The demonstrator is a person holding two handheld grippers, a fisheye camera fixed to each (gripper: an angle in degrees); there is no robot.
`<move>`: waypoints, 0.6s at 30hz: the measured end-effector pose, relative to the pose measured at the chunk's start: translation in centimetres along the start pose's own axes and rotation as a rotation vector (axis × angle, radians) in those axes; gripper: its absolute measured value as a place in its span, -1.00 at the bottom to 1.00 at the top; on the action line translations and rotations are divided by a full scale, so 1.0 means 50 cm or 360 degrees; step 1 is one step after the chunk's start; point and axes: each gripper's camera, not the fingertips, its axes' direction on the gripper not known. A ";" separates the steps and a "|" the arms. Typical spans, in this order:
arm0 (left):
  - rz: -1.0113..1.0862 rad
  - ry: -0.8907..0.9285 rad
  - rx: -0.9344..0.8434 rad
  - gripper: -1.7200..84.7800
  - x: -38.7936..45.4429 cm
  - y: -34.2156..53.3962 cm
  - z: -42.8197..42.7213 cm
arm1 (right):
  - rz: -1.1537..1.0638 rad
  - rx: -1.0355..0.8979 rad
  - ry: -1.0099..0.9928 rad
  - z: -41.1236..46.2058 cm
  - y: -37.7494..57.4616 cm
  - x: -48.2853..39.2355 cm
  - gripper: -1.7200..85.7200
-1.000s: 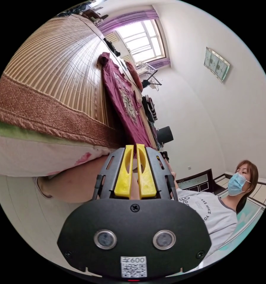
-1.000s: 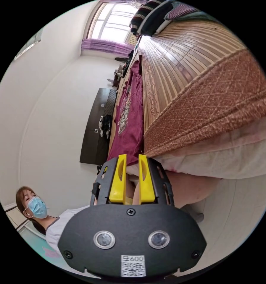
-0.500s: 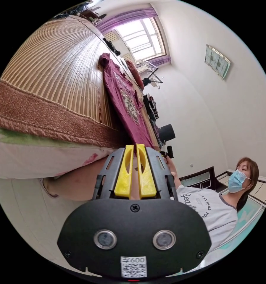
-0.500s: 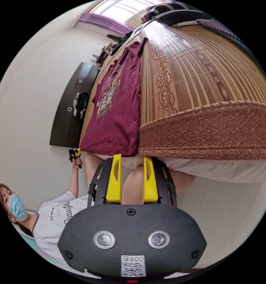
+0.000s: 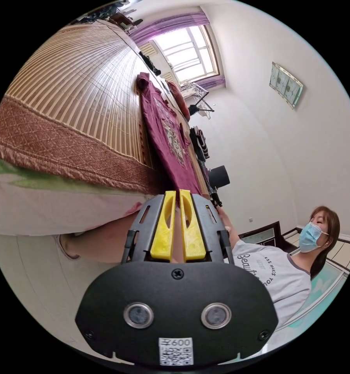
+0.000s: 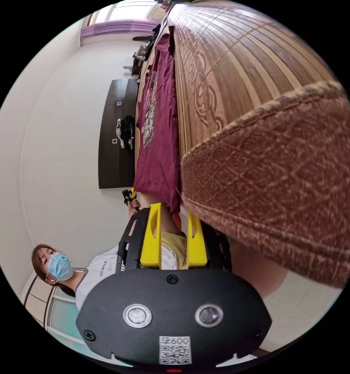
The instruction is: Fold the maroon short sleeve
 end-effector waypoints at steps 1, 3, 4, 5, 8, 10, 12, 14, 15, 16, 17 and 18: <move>-0.0005 -0.0023 -0.0013 -0.92 0.000 0.005 0.000 | 0.0002 -0.0010 0.0012 -0.004 0.000 0.004 -0.87; -0.0019 -0.0046 -0.0030 -0.92 -0.002 0.012 0.002 | -0.0010 -0.0027 0.0010 -0.022 0.008 0.016 -0.93; -0.0037 -0.0034 -0.0023 -0.91 -0.006 0.018 0.001 | -0.0012 -0.0023 0.0002 -0.026 0.010 0.018 -0.94; -0.0046 -0.0020 -0.0015 -0.91 -0.007 0.021 0.001 | -0.0027 -0.0024 0.0019 -0.031 0.018 0.018 -0.96; -0.0087 0.0106 0.0055 -0.91 -0.005 0.040 -0.014 | -0.0171 -0.0001 -0.0029 -0.058 0.063 -0.011 -0.97; -0.0048 0.0124 0.0085 -0.91 0.025 0.052 -0.031 | -0.0294 0.0075 -0.0178 -0.096 0.103 -0.038 -0.98; 0.0117 0.0109 0.0108 -0.90 0.084 0.072 -0.050 | -0.0480 0.0227 -0.0429 -0.163 0.186 -0.096 -0.98; 0.0309 0.0253 0.0133 -0.90 0.189 0.116 -0.087 | -0.0649 0.0351 -0.0614 -0.218 0.274 -0.161 -0.98; 0.0352 0.0338 0.0166 -0.90 0.217 0.131 -0.100 | -0.0811 0.0446 -0.0727 -0.259 0.346 -0.216 -0.98; 0.0457 0.0543 0.0265 -0.90 0.277 0.162 -0.130 | -0.0898 0.0496 -0.0777 -0.280 0.383 -0.245 -0.98; 0.0526 0.0636 0.0323 -0.90 0.308 0.177 -0.147 | -0.1060 0.0605 -0.0857 -0.322 0.456 -0.301 -0.98; 0.0661 0.0757 0.0466 -0.90 0.368 0.206 -0.181 | -0.1201 0.0742 -0.0872 -0.361 0.521 -0.353 -0.98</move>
